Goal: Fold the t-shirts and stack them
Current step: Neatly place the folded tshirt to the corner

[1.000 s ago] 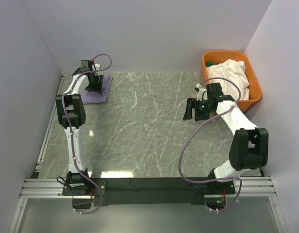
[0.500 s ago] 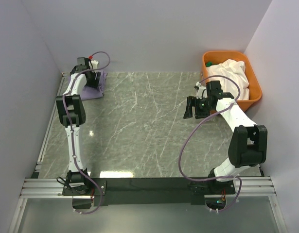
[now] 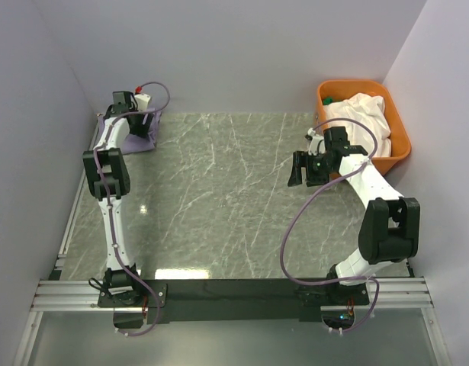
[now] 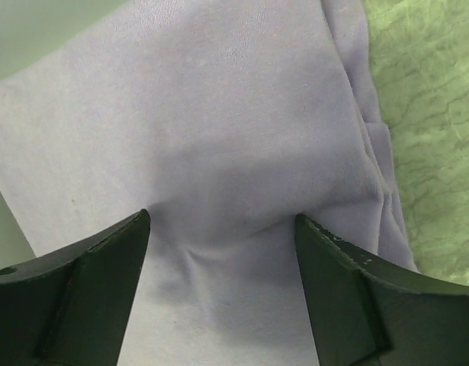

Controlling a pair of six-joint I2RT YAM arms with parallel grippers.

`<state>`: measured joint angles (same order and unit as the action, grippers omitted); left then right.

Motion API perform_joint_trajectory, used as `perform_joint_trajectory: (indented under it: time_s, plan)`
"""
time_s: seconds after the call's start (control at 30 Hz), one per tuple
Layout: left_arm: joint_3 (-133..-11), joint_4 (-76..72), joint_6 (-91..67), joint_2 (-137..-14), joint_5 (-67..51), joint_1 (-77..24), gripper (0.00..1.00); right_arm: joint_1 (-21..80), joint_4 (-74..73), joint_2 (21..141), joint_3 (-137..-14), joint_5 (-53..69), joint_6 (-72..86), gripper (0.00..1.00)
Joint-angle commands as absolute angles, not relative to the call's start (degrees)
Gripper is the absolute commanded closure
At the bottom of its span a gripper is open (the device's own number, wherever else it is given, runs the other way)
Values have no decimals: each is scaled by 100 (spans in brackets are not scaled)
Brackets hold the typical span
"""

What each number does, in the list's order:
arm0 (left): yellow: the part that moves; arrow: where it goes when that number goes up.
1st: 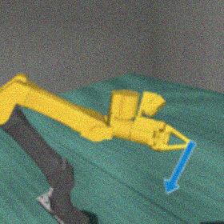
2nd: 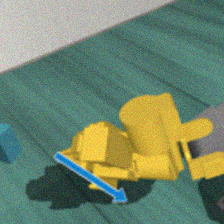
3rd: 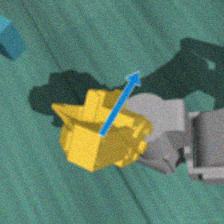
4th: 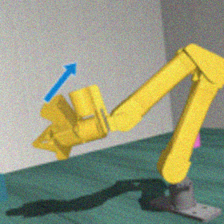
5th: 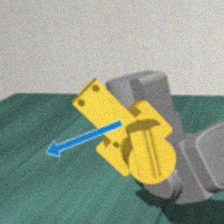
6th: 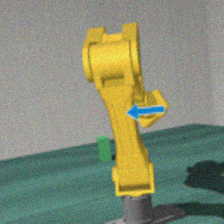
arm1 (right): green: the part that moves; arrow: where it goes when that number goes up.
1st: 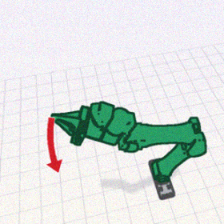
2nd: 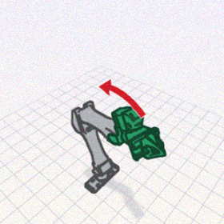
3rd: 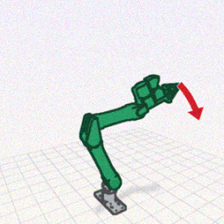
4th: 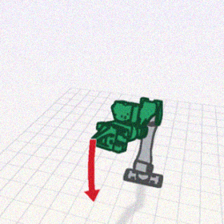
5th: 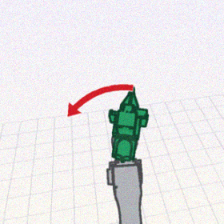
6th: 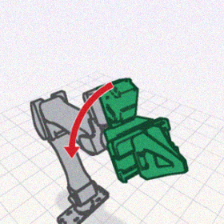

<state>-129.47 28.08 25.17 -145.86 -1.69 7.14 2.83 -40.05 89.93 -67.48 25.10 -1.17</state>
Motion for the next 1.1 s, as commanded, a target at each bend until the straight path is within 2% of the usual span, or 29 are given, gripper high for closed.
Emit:
perform_joint_trajectory:
  time_s: [0.0, 0.13, 0.2, 0.4, 0.67, 0.77, 0.9, 1.0, 1.07]
  plan:
    - [-12797, 3015, 2847, -14223, -263, 782, 16, 246, -3885, 8675, -6855, 2601, -150, 17]
    - [-12972, 2962, 2725, -13537, -606, 756, 11, 237, -3867, 8605, -7039, 2698, -149, 17]
    - [-13051, 2944, 2445, -13029, -703, 730, 1, 246, -3876, 8526, -7110, 2716, -167, 17]
    - [-12526, 3172, 1495, -11489, -194, 370, 1, 237, -3946, 8025, -7356, 2427, -430, 15]
    - [-10260, 3946, 178, -9547, -1257, -121, 0, 220, -4516, 7111, -7357, 2039, -1204, 11]
    - [-8951, 3781, 44, -8451, -1126, -482, 0, 220, -4632, 6690, -6962, 2100, -1161, 7]
    - [-6626, 3384, -325, -7315, -1062, -1027, 1, 220, -4562, 6048, -5910, 2337, -1011, 6]
    - [-5463, 3261, -343, -6646, -1265, -1063, 1, 228, -4518, 5678, -5285, 2443, -1046, 6]
    - [-5117, 3269, -212, -6225, -1388, -1063, 1, 220, -4413, 5529, -5089, 2382, -1107, 5]
